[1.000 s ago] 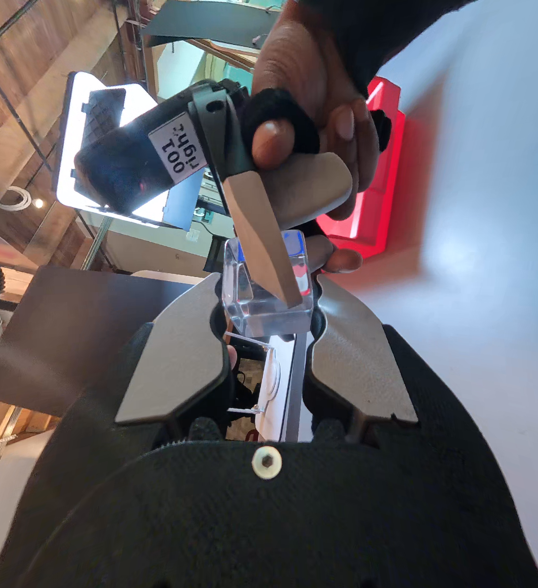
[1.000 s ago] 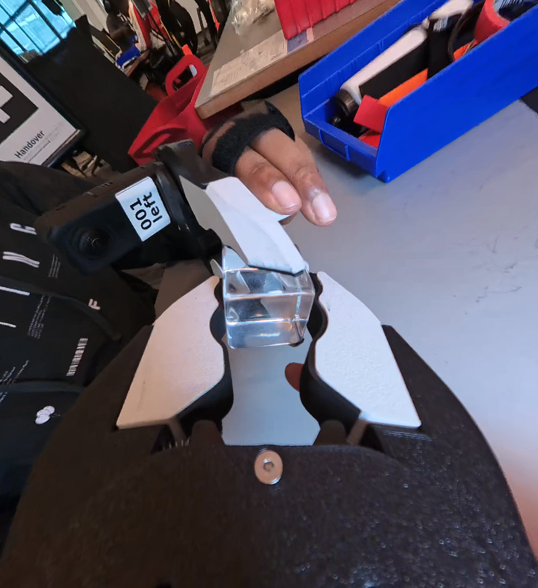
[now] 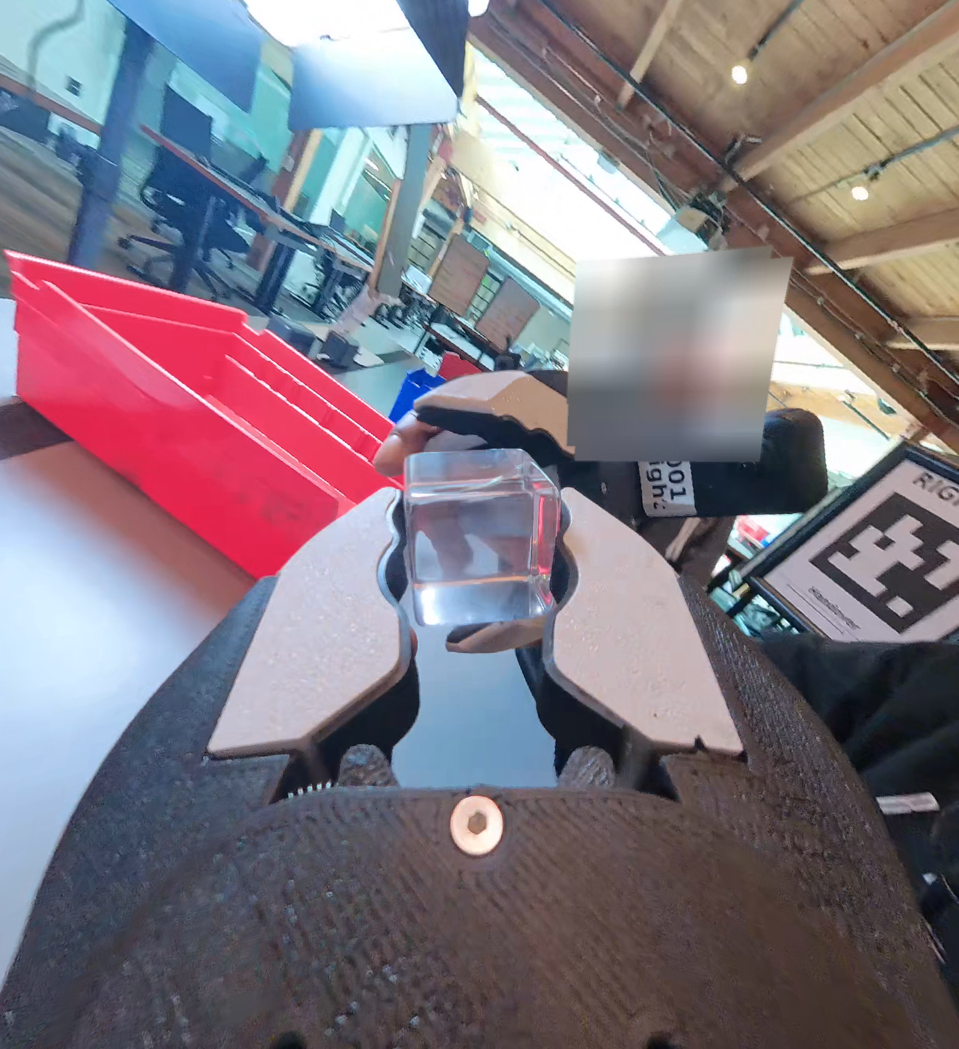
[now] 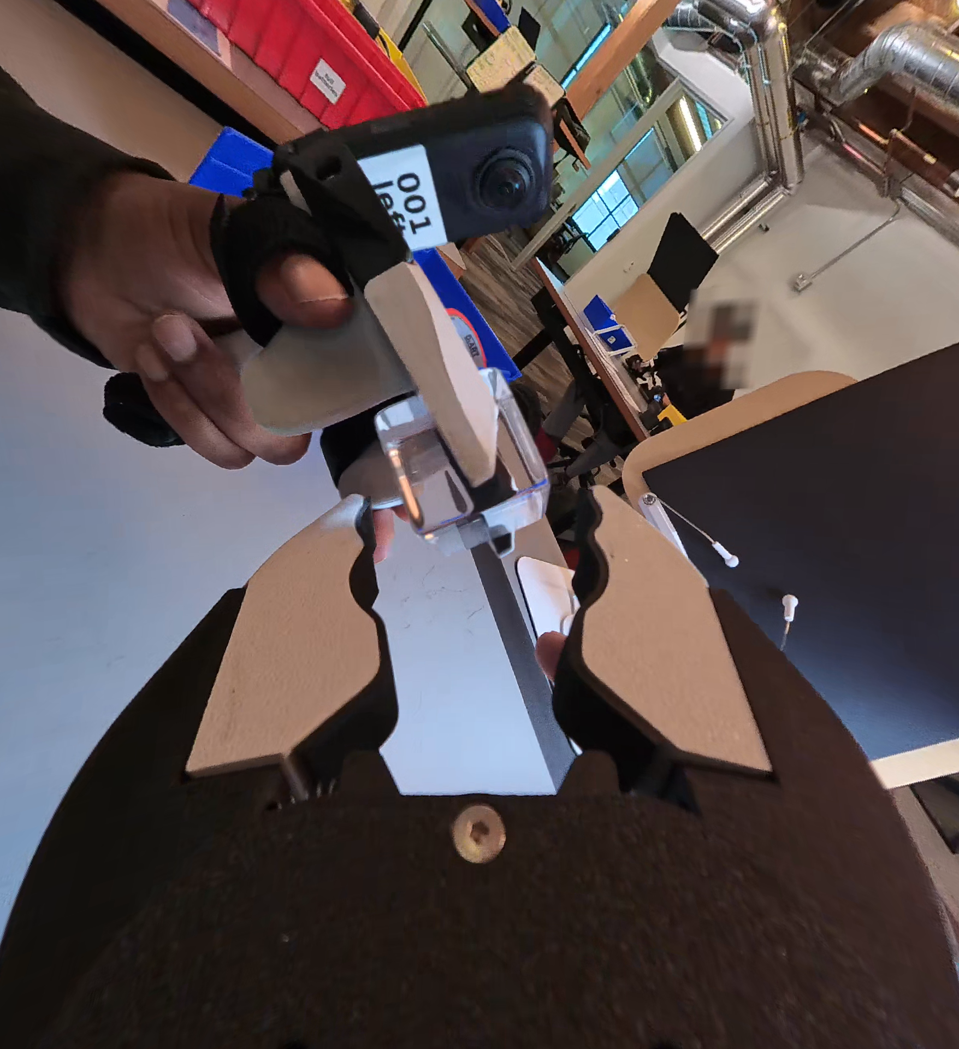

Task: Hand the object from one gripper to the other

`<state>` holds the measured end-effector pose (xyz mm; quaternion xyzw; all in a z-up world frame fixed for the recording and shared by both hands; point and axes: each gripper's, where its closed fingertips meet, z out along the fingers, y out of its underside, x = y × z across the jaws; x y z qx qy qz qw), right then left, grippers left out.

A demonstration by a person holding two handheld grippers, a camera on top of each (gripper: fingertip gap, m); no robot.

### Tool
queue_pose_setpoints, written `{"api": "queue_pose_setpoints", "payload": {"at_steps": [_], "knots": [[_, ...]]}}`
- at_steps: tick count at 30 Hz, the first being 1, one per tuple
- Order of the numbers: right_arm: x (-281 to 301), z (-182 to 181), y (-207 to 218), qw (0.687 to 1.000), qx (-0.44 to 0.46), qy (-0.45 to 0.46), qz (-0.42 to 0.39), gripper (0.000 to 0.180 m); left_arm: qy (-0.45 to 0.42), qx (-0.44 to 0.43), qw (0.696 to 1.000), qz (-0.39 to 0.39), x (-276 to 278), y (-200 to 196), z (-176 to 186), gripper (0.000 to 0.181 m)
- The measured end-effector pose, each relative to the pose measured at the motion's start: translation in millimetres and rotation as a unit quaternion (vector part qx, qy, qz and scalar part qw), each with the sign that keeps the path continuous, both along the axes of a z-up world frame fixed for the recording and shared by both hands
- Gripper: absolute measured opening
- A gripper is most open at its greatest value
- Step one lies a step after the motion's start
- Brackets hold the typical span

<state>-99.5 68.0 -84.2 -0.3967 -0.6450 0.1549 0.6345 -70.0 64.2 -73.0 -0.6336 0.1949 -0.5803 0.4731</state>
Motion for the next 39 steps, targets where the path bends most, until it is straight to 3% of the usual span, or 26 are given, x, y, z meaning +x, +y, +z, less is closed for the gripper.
{"api": "queue_pose_setpoints", "payload": {"at_steps": [5, 10, 16, 23, 30, 39], "knots": [[2, -3, -5, 1.000, 0.019, -0.014, 0.012, 0.048, 0.006, -0.015, 0.999, -0.031, 7, -6, -5, 0.048], [2, -2, -4, 1.000, 0.006, -0.017, 0.009, 0.048, 0.004, -0.004, 1.000, -0.031, 6, -7, -3, 0.048], [12, 17, -1, 0.985, -0.154, 0.063, 0.048, 0.047, 0.055, 0.099, 0.993, 0.035, -10, -4, 13, 0.056], [25, 39, -1, 0.923, -0.339, 0.132, 0.127, 0.047, 0.118, 0.206, 0.968, 0.078, -19, -10, 26, 0.060], [28, 16, -36, 0.876, -0.423, 0.028, 0.231, 0.047, 0.213, 0.272, 0.938, 0.017, 2, -32, 7, 0.067], [30, -20, -80, 0.839, -0.444, -0.114, 0.293, 0.047, 0.326, 0.333, 0.882, -0.072, 27, -65, -25, 0.075]]}}
